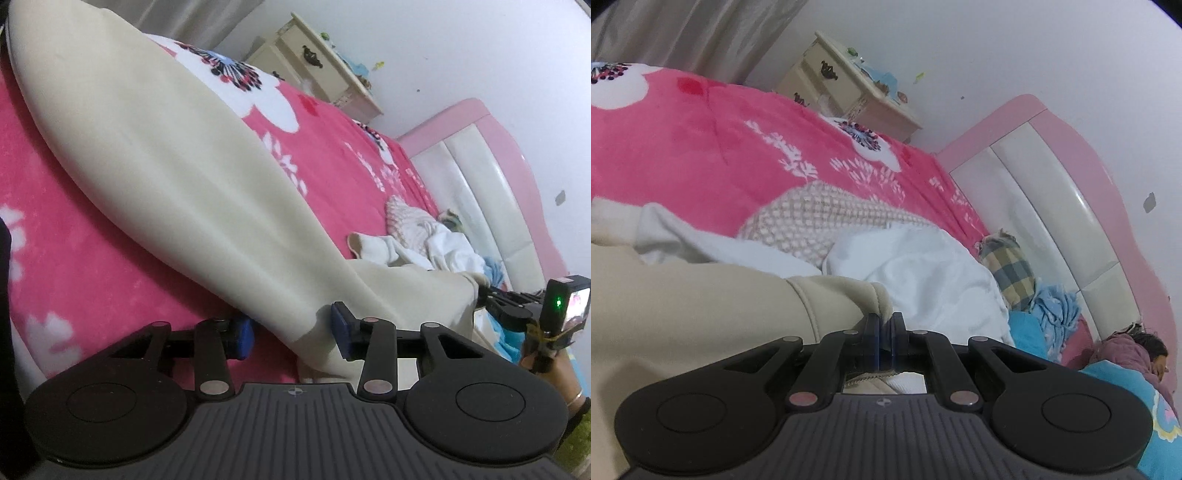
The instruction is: Fold clothes
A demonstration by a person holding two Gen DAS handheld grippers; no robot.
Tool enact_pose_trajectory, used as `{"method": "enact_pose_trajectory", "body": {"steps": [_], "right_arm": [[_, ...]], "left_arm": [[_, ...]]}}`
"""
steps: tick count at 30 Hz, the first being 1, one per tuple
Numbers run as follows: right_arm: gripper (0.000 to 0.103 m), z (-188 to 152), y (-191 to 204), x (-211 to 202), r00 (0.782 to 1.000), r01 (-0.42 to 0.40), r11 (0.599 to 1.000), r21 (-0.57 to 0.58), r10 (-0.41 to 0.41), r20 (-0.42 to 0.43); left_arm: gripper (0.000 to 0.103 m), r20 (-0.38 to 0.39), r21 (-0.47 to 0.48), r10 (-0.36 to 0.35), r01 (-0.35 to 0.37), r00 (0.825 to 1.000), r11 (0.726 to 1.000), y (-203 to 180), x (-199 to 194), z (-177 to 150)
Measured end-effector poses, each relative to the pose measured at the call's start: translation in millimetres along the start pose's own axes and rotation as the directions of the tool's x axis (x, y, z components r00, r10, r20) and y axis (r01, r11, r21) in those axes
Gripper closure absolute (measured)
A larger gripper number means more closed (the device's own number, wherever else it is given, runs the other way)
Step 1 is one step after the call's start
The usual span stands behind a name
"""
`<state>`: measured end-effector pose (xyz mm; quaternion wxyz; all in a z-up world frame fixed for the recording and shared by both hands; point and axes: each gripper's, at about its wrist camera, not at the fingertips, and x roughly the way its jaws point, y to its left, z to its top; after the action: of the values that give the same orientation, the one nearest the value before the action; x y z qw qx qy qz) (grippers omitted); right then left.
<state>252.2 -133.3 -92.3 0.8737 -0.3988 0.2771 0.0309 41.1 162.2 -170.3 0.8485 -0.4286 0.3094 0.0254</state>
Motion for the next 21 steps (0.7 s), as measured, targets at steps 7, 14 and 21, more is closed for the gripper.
{"method": "enact_pose_trajectory", "body": {"steps": [7,14,21], "right_arm": [[0.097,-7,20,27,1.0,0.008,1.0,0.01,-0.008,-0.003],[0.077,-18,21,41,0.998,-0.047,0.996,0.079,0.049,-0.024],[0.049,-38,-67,13,0.975,-0.184,0.853,0.488,0.222,-0.02]], "left_arm": [[0.062,0.029,0.039,0.033,-0.034,0.999,0.999,-5,2,-2],[0.061,0.015,0.067,0.046,-0.047,0.999,0.997,-9,1,-2],[0.054,-0.004,0.087,0.065,-0.065,0.998,0.994,-19,-14,-4]]}}
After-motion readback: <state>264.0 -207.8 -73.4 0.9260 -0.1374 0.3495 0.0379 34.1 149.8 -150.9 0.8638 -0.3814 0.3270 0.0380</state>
